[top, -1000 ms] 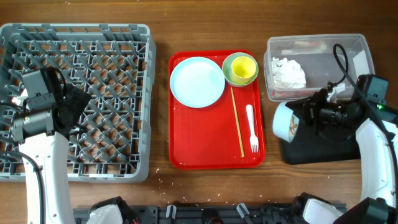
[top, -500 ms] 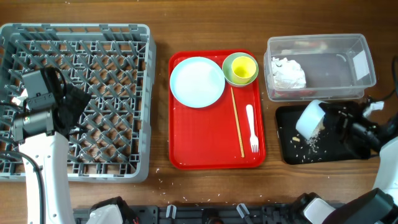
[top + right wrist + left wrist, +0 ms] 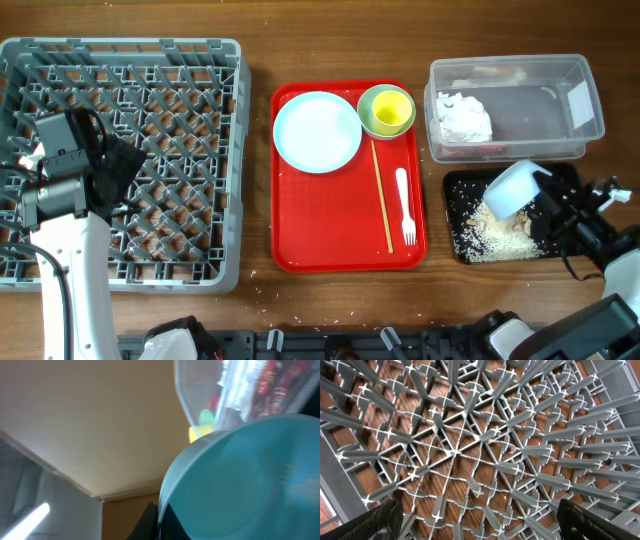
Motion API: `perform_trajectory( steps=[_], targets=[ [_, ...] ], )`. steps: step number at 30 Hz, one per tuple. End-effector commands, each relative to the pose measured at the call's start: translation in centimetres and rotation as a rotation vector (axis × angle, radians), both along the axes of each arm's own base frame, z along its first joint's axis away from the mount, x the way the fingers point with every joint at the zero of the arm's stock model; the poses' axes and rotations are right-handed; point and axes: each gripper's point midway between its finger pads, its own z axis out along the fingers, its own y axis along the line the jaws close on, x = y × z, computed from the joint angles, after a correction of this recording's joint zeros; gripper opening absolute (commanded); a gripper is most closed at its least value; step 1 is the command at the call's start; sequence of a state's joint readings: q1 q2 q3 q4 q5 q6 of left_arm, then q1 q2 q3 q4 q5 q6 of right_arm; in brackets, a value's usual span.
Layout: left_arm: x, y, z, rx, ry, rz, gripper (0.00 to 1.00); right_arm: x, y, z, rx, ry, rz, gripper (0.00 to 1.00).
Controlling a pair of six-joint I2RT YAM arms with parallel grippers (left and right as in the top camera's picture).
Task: Sort waste into correct bins and load items into the dishwasher rack
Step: 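Tip the bowl to pour the rice onto the black tray, then return the empty bowl to the red tray and release it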
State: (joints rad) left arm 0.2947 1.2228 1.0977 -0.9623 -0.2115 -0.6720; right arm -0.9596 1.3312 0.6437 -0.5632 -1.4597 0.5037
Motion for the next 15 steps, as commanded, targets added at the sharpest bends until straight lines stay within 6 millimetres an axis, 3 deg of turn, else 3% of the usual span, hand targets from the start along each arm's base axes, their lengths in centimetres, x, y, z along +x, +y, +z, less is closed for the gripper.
perform_trajectory(
  steps=[1,4,9,11,13,15],
  targets=[
    [-0.1,0.1,0.3,-0.001,-0.013,0.018,1.0,-0.3,0.1,2.0,0.095,-0.083,0.023,0.04],
    [-0.1,0.1,0.3,-0.001,-0.013,0.018,1.0,-0.4,0.1,2.6,0.177,-0.066,0.034,0.04],
    [-0.1,0.1,0.3,-0.001,-0.013,0.018,1.0,-0.4,0.2,2.7,0.148,-0.087,0.037,0.04],
    [-0.1,0.1,0.3,-0.001,-0.013,0.018,1.0,-0.6,1.0,2.4,0.049,-0.101,0.037,0.04],
    [-0.1,0.1,0.3,-0.001,-0.013,0.018,1.0,-1.3,1.8,0.5,-0.051,0.046,-0.003,0.04],
    [-0.1,0.1,0.3,-0.001,-0.013,0.018,1.0,-2.0,1.6,-0.5,-0.31,0.156,-0.061,0.04]
  ],
)
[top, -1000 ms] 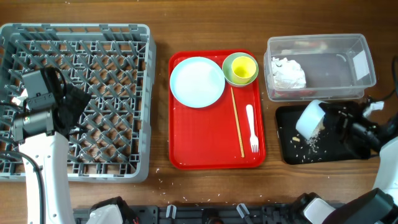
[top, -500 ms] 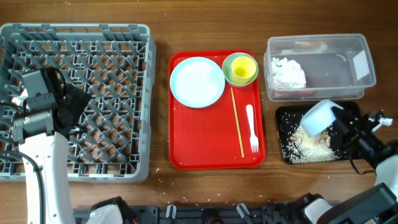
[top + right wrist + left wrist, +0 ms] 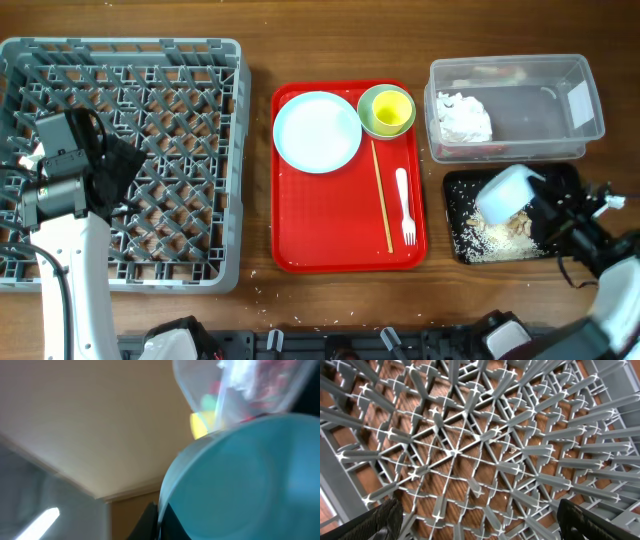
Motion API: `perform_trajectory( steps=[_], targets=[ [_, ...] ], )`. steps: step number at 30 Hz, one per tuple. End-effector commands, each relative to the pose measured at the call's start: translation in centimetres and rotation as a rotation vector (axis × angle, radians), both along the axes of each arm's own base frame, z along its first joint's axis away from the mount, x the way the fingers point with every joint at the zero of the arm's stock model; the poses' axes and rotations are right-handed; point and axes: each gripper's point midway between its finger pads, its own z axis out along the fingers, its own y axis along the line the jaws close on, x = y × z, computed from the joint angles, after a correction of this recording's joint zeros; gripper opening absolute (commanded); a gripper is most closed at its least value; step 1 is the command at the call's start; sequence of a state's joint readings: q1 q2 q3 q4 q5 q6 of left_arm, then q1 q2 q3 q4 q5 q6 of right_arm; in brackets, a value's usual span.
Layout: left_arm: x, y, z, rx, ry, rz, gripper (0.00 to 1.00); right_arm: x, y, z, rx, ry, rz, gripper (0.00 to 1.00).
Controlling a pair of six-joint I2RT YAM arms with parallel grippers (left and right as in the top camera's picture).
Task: Sort waste into correct bins and load items into the dishwasher rack
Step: 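Return the empty bowl to the red tray and release it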
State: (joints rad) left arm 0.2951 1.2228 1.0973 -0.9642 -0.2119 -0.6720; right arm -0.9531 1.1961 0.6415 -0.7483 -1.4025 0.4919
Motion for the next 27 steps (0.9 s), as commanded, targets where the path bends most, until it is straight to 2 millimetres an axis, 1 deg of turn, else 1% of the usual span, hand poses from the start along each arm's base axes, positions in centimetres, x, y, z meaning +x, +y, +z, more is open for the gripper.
perform_trajectory(
  steps=[1,2,3,4,5,6,9,10,11,12,13,15,16,17,18,20,22,23,24,26,27],
  targets=[
    [-0.1,0.1,0.3,-0.001,-0.016,0.017,1.0,-0.9,-0.4,-1.4,-0.393,0.122,-0.054,0.04],
    [-0.1,0.1,0.3,-0.001,-0.016,0.017,1.0,-1.3,-0.3,-1.4,-0.483,0.161,-0.07,0.04],
    [-0.1,0.1,0.3,-0.001,-0.016,0.017,1.0,-1.6,0.2,-0.9,-0.587,0.175,-0.074,0.04],
    [-0.1,0.1,0.3,-0.001,-0.016,0.017,1.0,-1.8,0.7,-0.5,-0.641,0.187,-0.077,0.04],
    [-0.1,0.1,0.3,-0.001,-0.016,0.017,1.0,-2.0,1.6,-0.1,-0.73,0.199,-0.081,0.04],
    [-0.1,0.1,0.3,0.0,-0.016,0.017,1.0,-2.1,2.3,-0.2,-0.781,0.224,-0.075,0.04],
    [-0.1,0.1,0.3,-0.001,-0.016,0.017,1.0,-1.7,5.6,-1.9,-0.911,0.274,0.063,0.05],
    [-0.1,0.1,0.3,-0.001,-0.016,0.017,1.0,-1.4,8.7,-2.4,-0.939,0.267,0.18,0.05],
    [-0.1,0.1,0.3,-0.001,-0.016,0.017,1.0,-1.1,11.2,-2.4,-0.941,0.239,0.263,0.05],
    [-0.1,0.1,0.3,0.0,-0.016,0.017,1.0,-0.8,14.4,-2.3,-0.951,0.208,0.357,0.05],
    [-0.1,0.1,0.3,-0.001,-0.016,0.017,1.0,-0.7,15.6,-2.4,-0.967,0.209,0.381,0.05],
    [-0.1,0.1,0.3,-0.001,-0.016,0.017,1.0,-0.4,20.2,-2.8,-1.043,0.194,0.462,0.05],
    [-0.1,0.1,0.3,-0.001,-0.016,0.017,1.0,-0.4,21.6,-3.1,-1.062,0.188,0.485,0.04],
    [-0.1,0.1,0.3,-0.001,-0.016,0.017,1.0,-0.5,23.5,-4.1,-1.085,0.191,0.513,0.04],
    [-0.1,0.1,0.3,-0.001,-0.016,0.017,1.0,-0.5,24.8,-5.3,-1.108,0.198,0.536,0.05],
    [-0.1,0.1,0.3,-0.001,-0.016,0.017,1.0,-0.5,28.4,-8.2,-1.149,0.174,0.624,0.04],
    [-0.1,0.1,0.3,-0.001,-0.016,0.017,1.0,-0.9,31.5,-10.0,-1.186,0.096,0.712,0.04],
    [-0.1,0.1,0.3,0.0,-0.016,0.017,1.0,-1.2,32.6,-10.4,-1.197,0.067,0.73,0.05],
    [-0.1,0.1,0.3,-0.001,-0.016,0.017,1.0,-1.5,33.2,-10.5,-1.211,0.047,0.732,0.05],
    [-0.1,0.1,0.3,0.0,-0.016,0.017,1.0,-1.8,34.0,-10.2,-1.273,-0.023,0.719,0.05],
    [-0.1,0.1,0.3,0.0,-0.016,0.017,1.0,-1.9,34.1,-10.1,-1.287,-0.035,0.724,0.08]
  ],
)
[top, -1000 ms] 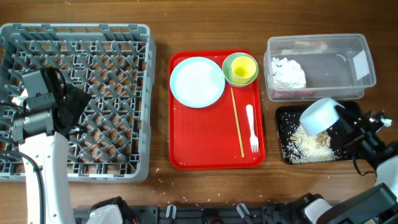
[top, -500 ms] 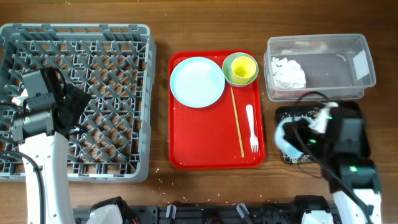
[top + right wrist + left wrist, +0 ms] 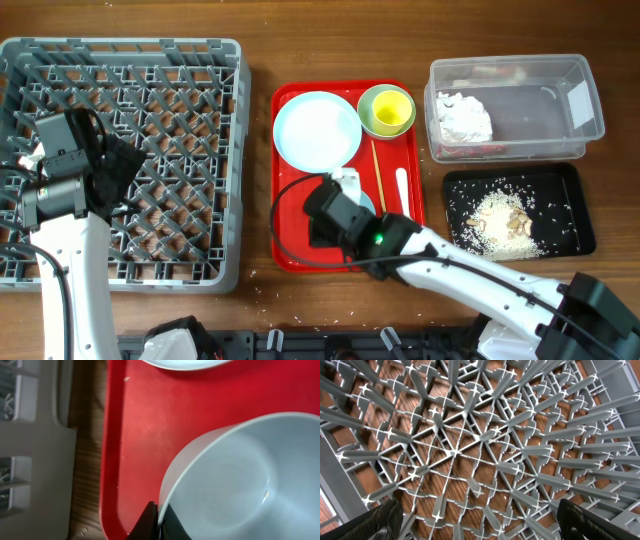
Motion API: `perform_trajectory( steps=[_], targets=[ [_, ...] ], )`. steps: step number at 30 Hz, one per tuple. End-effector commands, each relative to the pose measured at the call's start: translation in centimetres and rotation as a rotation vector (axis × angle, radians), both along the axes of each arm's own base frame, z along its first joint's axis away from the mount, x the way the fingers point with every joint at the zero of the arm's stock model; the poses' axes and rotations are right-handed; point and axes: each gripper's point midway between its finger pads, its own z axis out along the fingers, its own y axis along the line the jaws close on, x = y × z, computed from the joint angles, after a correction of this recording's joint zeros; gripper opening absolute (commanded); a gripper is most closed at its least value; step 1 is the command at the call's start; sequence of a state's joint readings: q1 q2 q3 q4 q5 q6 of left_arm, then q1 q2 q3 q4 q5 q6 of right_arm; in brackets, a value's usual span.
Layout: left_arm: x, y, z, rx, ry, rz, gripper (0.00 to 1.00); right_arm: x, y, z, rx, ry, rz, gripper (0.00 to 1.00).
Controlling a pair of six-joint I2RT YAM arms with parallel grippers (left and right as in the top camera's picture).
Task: Sort waste into correct bins and load items into the dishwasher rack
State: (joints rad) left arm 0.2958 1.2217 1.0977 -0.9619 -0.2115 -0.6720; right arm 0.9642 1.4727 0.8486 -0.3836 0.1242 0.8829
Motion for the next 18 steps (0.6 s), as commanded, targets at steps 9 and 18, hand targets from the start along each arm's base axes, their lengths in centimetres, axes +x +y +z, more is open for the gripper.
perform_trajectory(
  steps=[9,18],
  targets=[
    [-0.1,0.1,0.2,-0.001,-0.012,0.017,1.0,0.5,2.3,3.9,0.009,-0.053,0.074,0.39],
    [-0.1,0.1,0.2,-0.001,-0.012,0.017,1.0,3.2,-10.6,17.2,-0.294,-0.236,-0.241,1.0]
  ],
)
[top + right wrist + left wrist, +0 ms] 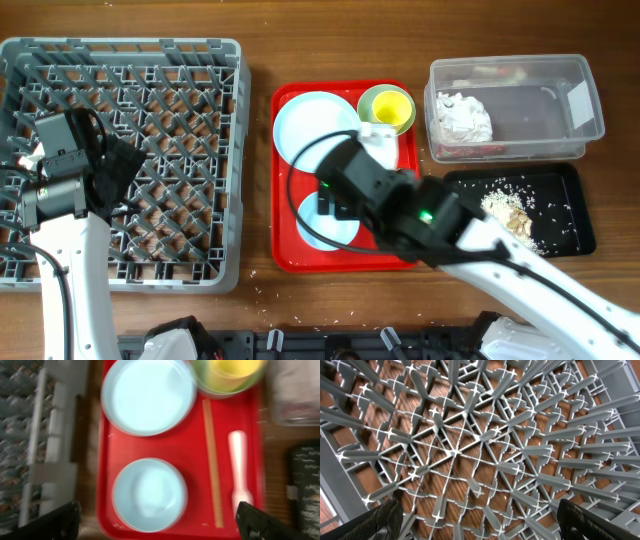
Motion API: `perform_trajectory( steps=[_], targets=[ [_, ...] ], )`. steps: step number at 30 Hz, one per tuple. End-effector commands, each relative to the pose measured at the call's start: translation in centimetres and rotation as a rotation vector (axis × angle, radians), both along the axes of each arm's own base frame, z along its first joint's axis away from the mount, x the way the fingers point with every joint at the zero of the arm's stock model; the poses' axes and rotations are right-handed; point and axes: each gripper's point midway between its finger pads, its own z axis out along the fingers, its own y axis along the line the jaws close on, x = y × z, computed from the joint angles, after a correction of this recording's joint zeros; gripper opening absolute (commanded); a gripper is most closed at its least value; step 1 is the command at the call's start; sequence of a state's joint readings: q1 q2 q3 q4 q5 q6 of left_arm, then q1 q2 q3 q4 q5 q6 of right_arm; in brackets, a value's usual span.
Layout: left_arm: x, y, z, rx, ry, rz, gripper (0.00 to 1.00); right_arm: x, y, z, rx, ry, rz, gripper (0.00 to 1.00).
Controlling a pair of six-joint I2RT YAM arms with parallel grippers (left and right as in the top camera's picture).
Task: Sort waste into correct bins and load items into the dishwasher rack
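Observation:
A light blue bowl (149, 495) stands upright and empty on the red tray (195, 510), at its front left; the overhead view shows the bowl (328, 224) too. My right gripper (156, 524) hangs open above it, fingers apart and holding nothing; from overhead it (336, 203) covers the tray's middle. On the tray also lie a pale blue plate (148, 396), a yellow cup in a green bowl (230, 372), a chopstick (212, 470) and a white fork (240, 470). My left gripper (482, 525) is open over the grey dishwasher rack (120, 160).
A clear bin (515, 105) with crumpled paper stands at the back right. In front of it a black tray (560, 215) holds rice and food scraps. The right arm reaches across the tray from the front right. Crumbs dot the wooden table.
The right gripper was shut on the light blue bowl low over the tray's front left. Now the bowl rests on the tray and the gripper is open, higher above it.
The right gripper first held the bowl tipped over the black tray, with rice lying there, and stayed so half a second later. Then it held the bowl over the red tray. Now the bowl stands free on that tray. The left arm stayed still over the rack.

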State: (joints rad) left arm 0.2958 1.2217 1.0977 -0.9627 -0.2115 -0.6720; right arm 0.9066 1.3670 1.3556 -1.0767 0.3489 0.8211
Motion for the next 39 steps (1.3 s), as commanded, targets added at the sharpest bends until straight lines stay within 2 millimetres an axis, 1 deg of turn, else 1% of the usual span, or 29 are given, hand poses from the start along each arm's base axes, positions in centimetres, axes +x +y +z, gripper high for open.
perform_trajectory(
  steps=[1,3,4,6,7,8,9,10,11,12,13,14,15,16,17,18,19,20,21,22,25,26,27,28,29,32,34,36,39],
  targets=[
    [-0.1,0.1,0.2,-0.001,-0.013,0.017,1.0,0.8,-5.7,2.9,-0.096,-0.112,-0.146,1.0],
    [-0.1,0.1,0.2,-0.001,-0.013,0.017,1.0,0.7,-9.2,3.3,-0.102,-0.086,-0.249,1.0],
    [-0.1,0.1,0.2,-0.001,-0.013,0.017,1.0,0.6,-10.2,3.1,-0.096,-0.061,-0.279,1.0],
    [-0.1,0.1,0.2,-0.001,-0.013,0.017,1.0,0.3,-10.9,2.5,-0.103,-0.02,-0.292,1.0],
    [1.0,0.4,0.9,0.013,-0.064,0.019,1.0,0.3,-10.9,2.3,-0.106,-0.016,-0.292,1.0],
    [1.5,0.6,1.2,0.02,-0.089,0.019,1.0,0.4,-10.8,2.3,-0.105,-0.017,-0.292,1.0],
    [1.5,0.6,1.2,0.02,-0.089,0.02,1.0,0.5,-10.8,2.2,-0.108,-0.015,-0.292,1.0],
    [1.8,-0.3,1.0,-0.03,-0.101,-0.006,1.0,0.5,-10.8,2.1,-0.11,-0.013,-0.292,1.0],
    [1.9,-3.0,0.3,-0.167,-0.101,-0.077,1.0,0.5,-10.7,2.1,-0.111,-0.012,-0.292,0.99],
    [1.6,-6.9,0.0,-0.37,-0.099,-0.172,1.0,0.5,-10.7,2.1,-0.111,-0.012,-0.292,1.0],
    [0.6,-11.0,0.2,-0.576,-0.082,-0.267,1.0,0.5,-10.7,2.1,-0.111,-0.012,-0.292,1.0],
    [0.1,-14.7,1.2,-0.706,-0.091,-0.448,1.0,0.5,-10.7,2.1,-0.111,-0.012,-0.292,1.0],
    [-1.4,-19.6,2.7,-0.8,-0.109,-0.75,1.0,0.5,-10.7,2.1,-0.111,-0.012,-0.292,1.0],
    [-2.8,-21.7,2.0,-0.776,-0.025,-0.836,1.0,0.5,-10.7,2.1,-0.111,-0.012,-0.292,1.0],
    [-3.9,-22.9,0.7,-0.678,0.065,-0.902,1.0,0.5,-10.7,2.1,-0.111,-0.012,-0.292,1.0],
    [-4.5,-23.7,-0.1,-0.616,0.124,-0.923,1.0,0.5,-10.7,2.1,-0.111,-0.012,-0.292,1.0],
    [-5.2,-24.8,-1.1,-0.546,0.193,-0.908,1.0,0.5,-10.7,2.1,-0.111,-0.012,-0.292,1.0],
    [-5.6,-25.7,-1.5,-0.519,0.217,-0.914,1.0,0.5,-10.7,2.1,-0.111,-0.012,-0.292,1.0],
    [-6.2,-27.8,-2.1,-0.462,0.247,-0.961,1.0,0.5,-10.7,2.1,-0.111,-0.012,-0.292,1.0],
    [-6.8,-29.1,-3.0,-0.407,0.278,-0.969,0.99,0.5,-10.7,2.1,-0.111,-0.012,-0.292,1.0],
    [-7.9,-31.4,-5.6,-0.305,0.357,-0.939,0.75,0.5,-10.7,2.1,-0.111,-0.012,-0.292,1.0],
    [-8.2,-32.8,-6.5,-0.303,0.376,-0.959,0.68,0.5,-10.7,2.1,-0.111,-0.012,-0.292,1.0],
    [-8.4,-33.8,-7.2,-0.303,0.383,-0.971,0.65,0.5,-10.7,2.1,-0.111,-0.012,-0.292,1.0],
    [-8.6,-35.2,-8.4,-0.291,0.395,-1.003,0.64,0.5,-10.7,2.1,-0.111,-0.011,-0.29,1.0],
    [-8.6,-36.4,-10.1,-0.258,0.412,-1.032,0.64,0.6,-10.8,2.0,-0.113,-0.011,-0.293,1.0],
    [-8.6,-37.2,-12.6,-0.217,0.454,-1.041,0.59,0.6,-10.8,2.0,-0.112,-0.011,-0.296,1.0],
    [-8.3,-37.3,-12.9,-0.214,0.448,-1.042,0.58,0.7,-10.7,2.0,-0.112,-0.011,-0.296,1.0],
    [-7.9,-37.8,-12.8,-0.214,0.422,-1.061,0.54,0.7,-10.7,2.0,-0.113,-0.01,-0.296,1.0],
    [-8.1,-39.0,-12.7,-0.193,0.391,-1.154,0.56,0.7,-10.7,2.0,-0.113,-0.011,-0.296,1.0]
  ],
)
